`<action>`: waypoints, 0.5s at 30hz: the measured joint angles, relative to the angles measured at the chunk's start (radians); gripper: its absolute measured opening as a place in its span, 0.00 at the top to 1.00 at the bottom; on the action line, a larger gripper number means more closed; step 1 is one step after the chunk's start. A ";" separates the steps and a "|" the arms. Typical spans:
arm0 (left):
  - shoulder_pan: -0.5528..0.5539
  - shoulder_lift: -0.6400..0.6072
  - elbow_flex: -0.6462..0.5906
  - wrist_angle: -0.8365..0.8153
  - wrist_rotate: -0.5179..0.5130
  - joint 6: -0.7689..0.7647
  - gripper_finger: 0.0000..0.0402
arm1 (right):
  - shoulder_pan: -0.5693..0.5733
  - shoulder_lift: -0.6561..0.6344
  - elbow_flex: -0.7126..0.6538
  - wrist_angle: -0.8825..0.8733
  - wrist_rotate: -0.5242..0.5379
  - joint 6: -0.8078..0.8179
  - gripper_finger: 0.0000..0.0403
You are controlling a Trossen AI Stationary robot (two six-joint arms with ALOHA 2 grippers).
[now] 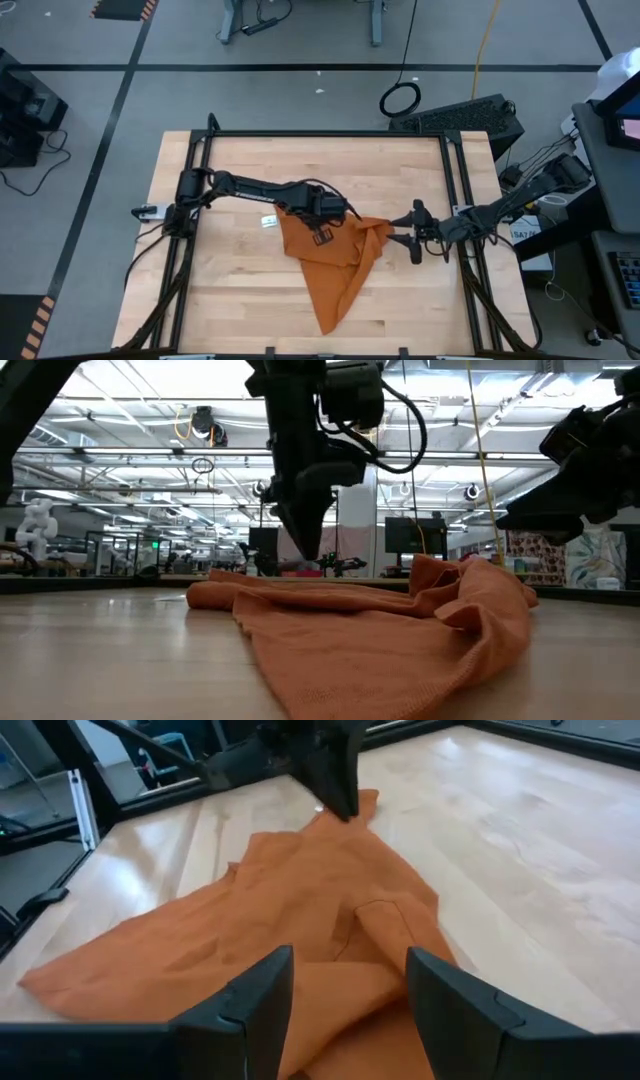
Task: Roll towel
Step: Roll the brown towel
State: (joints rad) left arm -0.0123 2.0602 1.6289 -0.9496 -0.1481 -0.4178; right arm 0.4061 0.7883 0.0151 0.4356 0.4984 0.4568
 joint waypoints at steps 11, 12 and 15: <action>-0.076 0.005 -0.121 0.039 0.000 -0.014 0.41 | -0.001 0.044 0.000 0.010 0.000 0.020 0.54; -0.081 0.010 -0.138 0.067 0.019 -0.019 0.40 | -0.001 0.044 0.000 0.010 0.000 0.025 0.54; -0.089 0.010 -0.182 0.094 0.027 -0.018 0.45 | -0.001 0.044 0.000 0.010 0.000 0.030 0.54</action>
State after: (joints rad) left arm -0.1016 2.0702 1.4466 -0.8558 -0.1208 -0.4356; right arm 0.4053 0.8326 0.0151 0.4451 0.4980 0.4864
